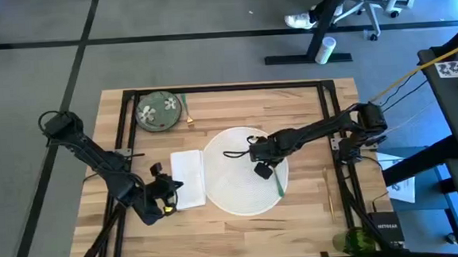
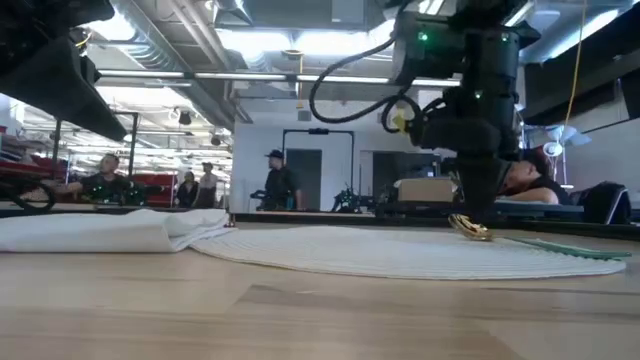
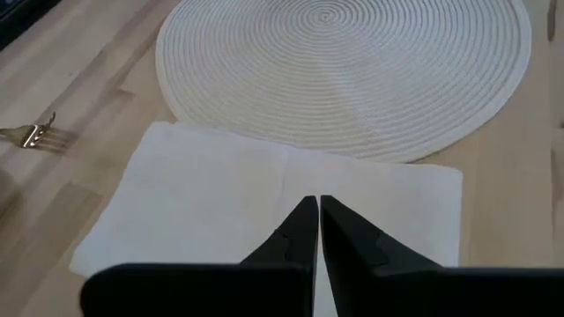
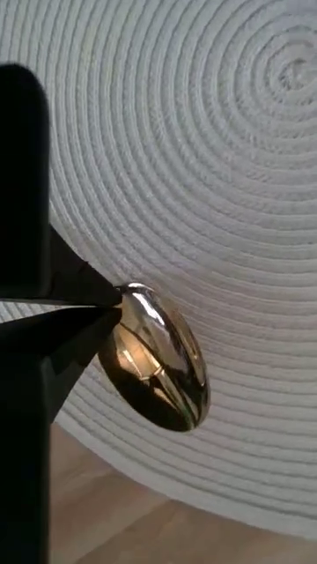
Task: Set table place
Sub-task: Put the green spoon on the right of the white table mat
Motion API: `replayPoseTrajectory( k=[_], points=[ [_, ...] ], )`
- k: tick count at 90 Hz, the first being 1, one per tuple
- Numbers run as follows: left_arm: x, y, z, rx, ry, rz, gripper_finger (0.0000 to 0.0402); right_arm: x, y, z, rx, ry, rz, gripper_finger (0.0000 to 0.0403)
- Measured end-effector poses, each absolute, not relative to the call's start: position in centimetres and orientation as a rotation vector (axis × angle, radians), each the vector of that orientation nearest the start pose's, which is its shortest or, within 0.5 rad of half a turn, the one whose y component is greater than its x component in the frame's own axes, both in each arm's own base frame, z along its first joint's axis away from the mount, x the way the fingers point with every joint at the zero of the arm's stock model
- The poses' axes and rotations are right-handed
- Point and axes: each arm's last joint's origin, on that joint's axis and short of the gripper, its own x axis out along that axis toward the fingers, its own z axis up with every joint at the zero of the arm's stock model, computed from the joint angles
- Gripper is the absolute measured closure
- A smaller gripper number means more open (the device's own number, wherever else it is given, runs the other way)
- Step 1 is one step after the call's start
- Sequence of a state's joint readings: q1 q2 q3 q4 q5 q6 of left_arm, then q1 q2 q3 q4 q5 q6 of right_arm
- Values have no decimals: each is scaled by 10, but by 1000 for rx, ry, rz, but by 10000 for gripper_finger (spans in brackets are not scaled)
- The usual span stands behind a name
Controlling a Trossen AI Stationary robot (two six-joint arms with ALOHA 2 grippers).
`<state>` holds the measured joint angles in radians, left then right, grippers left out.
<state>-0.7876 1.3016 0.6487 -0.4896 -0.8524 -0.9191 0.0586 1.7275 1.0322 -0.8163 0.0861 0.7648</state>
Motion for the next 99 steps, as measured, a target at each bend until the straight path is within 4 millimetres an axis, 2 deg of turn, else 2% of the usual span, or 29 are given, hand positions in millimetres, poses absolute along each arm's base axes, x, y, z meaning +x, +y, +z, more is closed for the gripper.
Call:
replayPoseTrajectory(
  k=[45, 99],
  points=[
    [168, -138, 178, -36, 653, 385, 402, 295, 1, 157, 497, 1374, -637, 403],
    [168, -138, 178, -36, 653, 385, 402, 295, -5, 158, 466, 1348, -687, 403]
  ],
)
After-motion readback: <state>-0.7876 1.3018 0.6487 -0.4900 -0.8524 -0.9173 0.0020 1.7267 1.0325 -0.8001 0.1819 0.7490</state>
